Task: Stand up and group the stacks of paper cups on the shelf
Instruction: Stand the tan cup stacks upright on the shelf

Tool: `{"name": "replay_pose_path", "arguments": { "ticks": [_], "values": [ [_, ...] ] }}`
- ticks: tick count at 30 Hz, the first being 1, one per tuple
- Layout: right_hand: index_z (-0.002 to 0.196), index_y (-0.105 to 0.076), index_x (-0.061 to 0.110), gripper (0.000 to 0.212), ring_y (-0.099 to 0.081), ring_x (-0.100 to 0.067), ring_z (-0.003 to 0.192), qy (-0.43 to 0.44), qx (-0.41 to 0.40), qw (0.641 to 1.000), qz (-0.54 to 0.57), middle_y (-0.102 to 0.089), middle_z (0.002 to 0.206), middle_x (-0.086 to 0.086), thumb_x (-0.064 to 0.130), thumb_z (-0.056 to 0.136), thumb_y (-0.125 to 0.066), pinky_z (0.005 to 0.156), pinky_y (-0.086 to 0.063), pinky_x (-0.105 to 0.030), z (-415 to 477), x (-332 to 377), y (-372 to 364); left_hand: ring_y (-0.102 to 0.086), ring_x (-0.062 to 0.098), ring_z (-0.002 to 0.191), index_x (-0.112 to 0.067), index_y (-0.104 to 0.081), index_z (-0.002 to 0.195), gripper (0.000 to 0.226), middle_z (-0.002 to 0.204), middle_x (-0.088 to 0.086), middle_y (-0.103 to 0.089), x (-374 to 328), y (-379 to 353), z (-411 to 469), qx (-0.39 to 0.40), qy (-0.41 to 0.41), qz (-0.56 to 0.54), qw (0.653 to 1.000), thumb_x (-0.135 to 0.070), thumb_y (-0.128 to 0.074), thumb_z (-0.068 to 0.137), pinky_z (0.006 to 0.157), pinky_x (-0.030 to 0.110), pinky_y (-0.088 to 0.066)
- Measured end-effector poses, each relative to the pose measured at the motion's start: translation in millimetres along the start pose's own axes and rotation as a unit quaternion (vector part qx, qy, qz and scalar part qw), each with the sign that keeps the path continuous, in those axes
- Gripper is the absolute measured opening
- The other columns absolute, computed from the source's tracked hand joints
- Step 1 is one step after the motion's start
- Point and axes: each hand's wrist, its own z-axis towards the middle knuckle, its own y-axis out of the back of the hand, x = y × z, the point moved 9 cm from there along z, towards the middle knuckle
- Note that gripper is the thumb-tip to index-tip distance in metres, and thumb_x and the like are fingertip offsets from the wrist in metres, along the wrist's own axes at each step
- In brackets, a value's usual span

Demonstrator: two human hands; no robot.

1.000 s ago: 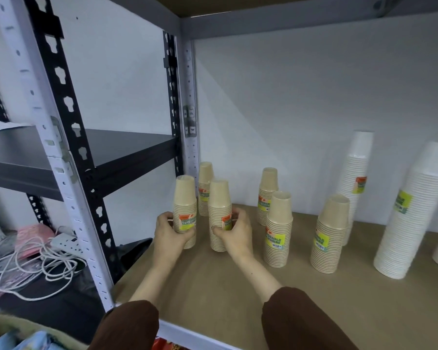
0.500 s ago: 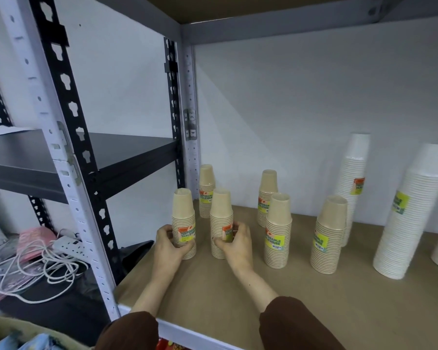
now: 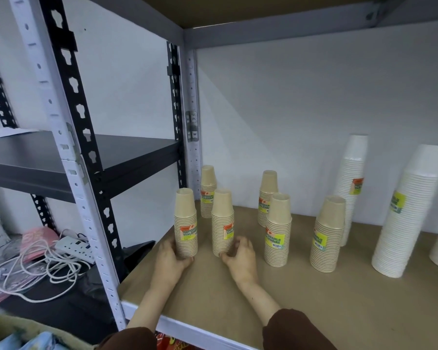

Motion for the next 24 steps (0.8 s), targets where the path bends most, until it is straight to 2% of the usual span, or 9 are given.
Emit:
{"name": "replay_pose_path", "arguments": {
  "ticks": [3,6,8,10,13,18,20,24],
  "values": [
    [0.12,-0.047,0.004,0.046,-0.053,-0.022,0.111,0.003,-0.019,1.0,-0.009,-0.051,0.122,-0.011,0.012,0.079,-0.066,0.093,-0.04,-0.025,-5,-1,7,-0.052,0.032,0.114,0.002,-0.046,0.12,0.06,0.123,0.02,-0.052,5,2,-9,-0.011,0.021,0.01,1.0,-0.006,-0.076,0.069,0.097,0.038,-0.042],
    [0.109,-0.056,0.003,0.03,-0.055,-0.02,0.094,0.028,-0.036,0.999,-0.013,-0.054,0.105,-0.008,0.011,0.08,-0.063,0.09,-0.044,-0.026,-13,2,16,-0.052,0.031,0.112,0.002,-0.048,0.116,0.048,0.121,0.018,-0.053,-3,7,-23,-0.043,0.004,0.03,0.999,-0.005,-0.071,0.074,0.093,0.036,-0.041],
    [0.101,-0.059,0.003,0.022,-0.051,-0.014,0.082,0.055,-0.049,0.997,-0.003,-0.052,0.094,-0.003,0.01,0.08,-0.062,0.082,-0.045,-0.023,-21,5,25,-0.054,0.03,0.108,0.001,-0.05,0.112,0.039,0.116,0.017,-0.056,-16,10,-34,-0.059,-0.027,0.04,0.997,-0.005,-0.067,0.077,0.088,0.036,-0.042],
    [0.097,-0.061,0.003,0.018,-0.05,-0.012,0.079,0.083,-0.061,0.995,0.009,-0.056,0.09,-0.005,0.008,0.081,-0.061,0.076,-0.041,-0.02,-28,10,38,-0.056,0.029,0.103,-0.001,-0.052,0.109,0.033,0.111,0.014,-0.058,-36,8,-45,-0.065,-0.066,0.04,0.995,-0.007,-0.065,0.08,0.085,0.034,-0.043],
    [0.093,-0.062,0.004,0.013,-0.052,-0.014,0.076,0.119,-0.089,0.988,0.027,-0.059,0.085,-0.005,0.007,0.081,-0.061,0.074,-0.04,-0.019,-39,18,69,-0.057,0.024,0.092,-0.003,-0.055,0.104,0.026,0.099,0.006,-0.057,-70,-3,-57,-0.059,-0.124,0.013,0.99,-0.006,-0.064,0.08,0.084,0.034,-0.045],
    [0.087,-0.064,0.003,0.009,-0.05,-0.01,0.063,0.168,-0.178,0.969,0.043,-0.056,0.08,0.0,0.003,0.078,-0.065,0.07,-0.041,-0.019,-48,31,146,-0.054,0.016,0.081,-0.006,-0.059,0.097,0.016,0.091,0.001,-0.056,-123,-38,-74,-0.017,-0.203,-0.011,0.979,-0.006,-0.063,0.081,0.075,0.02,-0.04],
    [0.089,-0.064,0.002,0.011,-0.053,-0.015,0.068,0.17,-0.202,0.964,0.039,-0.056,0.081,-0.001,0.003,0.078,-0.065,0.072,-0.044,-0.023,-47,33,175,-0.057,0.015,0.086,-0.007,-0.06,0.099,0.018,0.097,0.004,-0.06,-132,-61,-84,0.017,-0.216,0.006,0.976,-0.008,-0.062,0.082,0.075,0.016,-0.037],
    [0.095,-0.062,-0.001,0.017,-0.051,-0.017,0.077,0.167,-0.25,0.954,0.015,-0.058,0.088,-0.008,0.003,0.079,-0.064,0.073,-0.038,-0.016,-42,30,226,-0.056,0.023,0.111,-0.01,-0.053,0.114,0.029,0.121,0.005,-0.054,-130,-111,-102,0.11,-0.189,0.117,0.969,-0.02,-0.054,0.087,0.092,0.031,-0.041]
  ]
}}
